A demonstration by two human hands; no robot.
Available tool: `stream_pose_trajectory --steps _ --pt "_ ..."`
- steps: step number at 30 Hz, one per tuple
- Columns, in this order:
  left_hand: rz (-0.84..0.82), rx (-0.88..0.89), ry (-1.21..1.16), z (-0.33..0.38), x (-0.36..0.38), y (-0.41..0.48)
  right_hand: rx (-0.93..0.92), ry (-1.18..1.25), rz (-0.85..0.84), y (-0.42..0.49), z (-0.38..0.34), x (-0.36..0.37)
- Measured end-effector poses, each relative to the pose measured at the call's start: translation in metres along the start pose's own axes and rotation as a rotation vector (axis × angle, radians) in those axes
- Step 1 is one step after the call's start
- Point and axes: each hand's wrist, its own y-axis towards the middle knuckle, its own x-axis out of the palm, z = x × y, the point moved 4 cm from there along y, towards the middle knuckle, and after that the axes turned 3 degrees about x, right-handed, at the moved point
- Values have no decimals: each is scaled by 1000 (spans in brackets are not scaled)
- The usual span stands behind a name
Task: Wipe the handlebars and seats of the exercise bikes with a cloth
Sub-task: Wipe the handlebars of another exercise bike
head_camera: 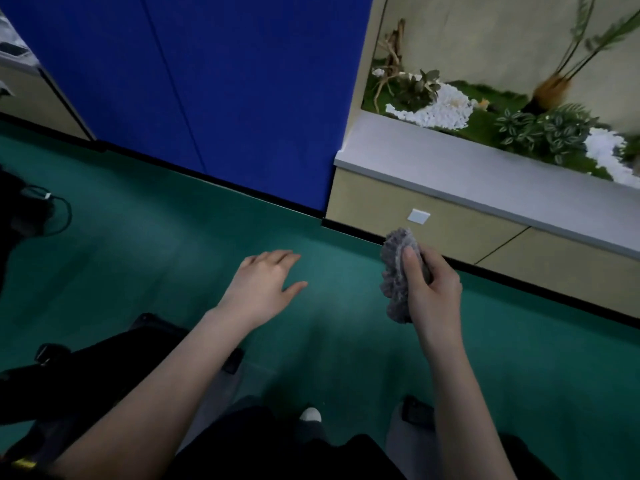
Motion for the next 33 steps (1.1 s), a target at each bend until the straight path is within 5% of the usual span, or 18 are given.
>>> stream_pose_trajectory --steps 14,33 --pt "-80 -72 -28 -45 5 121 -9 -89 4 121 6 40" --pt "68 -398 -97 -184 -43 232 -208 -213 -427 295 -50 225"
